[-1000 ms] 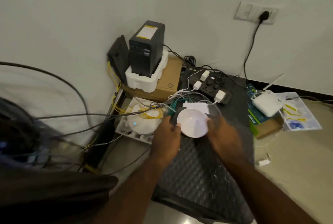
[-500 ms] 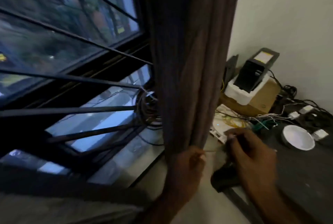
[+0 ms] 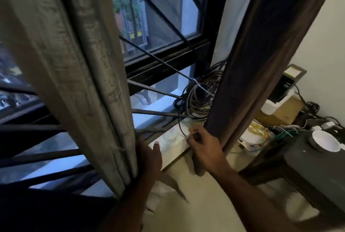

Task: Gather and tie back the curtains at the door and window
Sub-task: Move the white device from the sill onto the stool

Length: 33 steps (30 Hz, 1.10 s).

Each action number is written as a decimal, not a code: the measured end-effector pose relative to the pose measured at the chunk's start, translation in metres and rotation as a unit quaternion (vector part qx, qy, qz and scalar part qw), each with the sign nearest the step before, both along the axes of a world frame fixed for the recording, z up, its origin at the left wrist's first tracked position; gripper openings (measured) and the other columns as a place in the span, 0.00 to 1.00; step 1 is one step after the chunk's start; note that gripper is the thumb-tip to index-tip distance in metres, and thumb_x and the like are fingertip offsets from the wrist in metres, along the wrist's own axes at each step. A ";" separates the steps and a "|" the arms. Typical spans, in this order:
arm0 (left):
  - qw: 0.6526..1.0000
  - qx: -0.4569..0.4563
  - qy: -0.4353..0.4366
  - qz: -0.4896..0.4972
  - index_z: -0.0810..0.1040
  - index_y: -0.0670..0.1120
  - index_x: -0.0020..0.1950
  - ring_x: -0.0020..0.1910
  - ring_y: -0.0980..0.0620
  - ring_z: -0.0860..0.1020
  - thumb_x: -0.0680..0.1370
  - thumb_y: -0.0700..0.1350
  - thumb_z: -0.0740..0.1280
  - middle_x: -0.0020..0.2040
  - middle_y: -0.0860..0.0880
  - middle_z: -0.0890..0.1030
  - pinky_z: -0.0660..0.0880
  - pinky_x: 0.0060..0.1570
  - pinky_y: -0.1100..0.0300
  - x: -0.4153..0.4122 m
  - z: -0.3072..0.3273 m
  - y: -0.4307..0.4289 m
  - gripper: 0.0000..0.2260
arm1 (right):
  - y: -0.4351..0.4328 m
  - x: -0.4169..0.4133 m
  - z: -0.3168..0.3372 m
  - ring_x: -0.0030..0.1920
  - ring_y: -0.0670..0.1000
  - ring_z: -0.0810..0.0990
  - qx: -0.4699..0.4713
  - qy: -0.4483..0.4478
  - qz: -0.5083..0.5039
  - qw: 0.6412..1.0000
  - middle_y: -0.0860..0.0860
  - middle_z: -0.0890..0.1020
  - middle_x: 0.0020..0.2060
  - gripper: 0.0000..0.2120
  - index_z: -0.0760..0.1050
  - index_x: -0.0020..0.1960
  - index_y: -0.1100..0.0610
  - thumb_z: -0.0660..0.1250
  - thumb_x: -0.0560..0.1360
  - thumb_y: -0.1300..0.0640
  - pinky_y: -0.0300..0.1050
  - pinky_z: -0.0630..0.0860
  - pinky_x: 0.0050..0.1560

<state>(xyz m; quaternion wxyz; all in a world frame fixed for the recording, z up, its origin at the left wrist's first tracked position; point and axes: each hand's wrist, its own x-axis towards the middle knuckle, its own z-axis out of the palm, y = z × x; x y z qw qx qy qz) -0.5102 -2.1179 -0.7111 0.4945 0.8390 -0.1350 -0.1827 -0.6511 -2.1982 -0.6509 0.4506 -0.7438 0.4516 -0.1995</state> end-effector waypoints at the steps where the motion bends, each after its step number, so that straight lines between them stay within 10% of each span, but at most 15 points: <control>1: 1.000 -0.005 0.002 0.010 0.64 0.34 0.74 0.72 0.39 0.67 0.77 0.35 0.68 0.73 0.35 0.68 0.63 0.72 0.47 0.007 -0.010 0.011 0.26 | 0.001 0.007 -0.013 0.46 0.49 0.80 0.010 0.012 0.012 1.000 0.49 0.82 0.46 0.13 0.76 0.61 0.52 0.68 0.78 0.53 0.42 0.74 0.50; 20: 0.967 0.156 0.196 0.036 0.67 0.34 0.68 0.62 0.37 0.76 0.61 0.47 0.84 0.66 0.35 0.73 0.76 0.59 0.44 0.097 -0.239 -0.008 0.43 | -0.067 0.147 -0.282 0.76 0.60 0.62 0.034 0.180 -0.025 0.983 0.64 0.61 0.76 0.50 0.51 0.79 0.66 0.75 0.72 0.43 0.49 0.62 0.72; 33: 0.991 0.131 0.009 -0.011 0.69 0.45 0.70 0.65 0.40 0.73 0.60 0.59 0.82 0.66 0.43 0.76 0.70 0.61 0.49 0.109 -0.300 -0.032 0.44 | -0.127 0.191 -0.340 0.68 0.60 0.73 -0.038 0.175 -0.079 0.981 0.61 0.72 0.68 0.42 0.61 0.74 0.61 0.77 0.69 0.46 0.50 0.71 0.63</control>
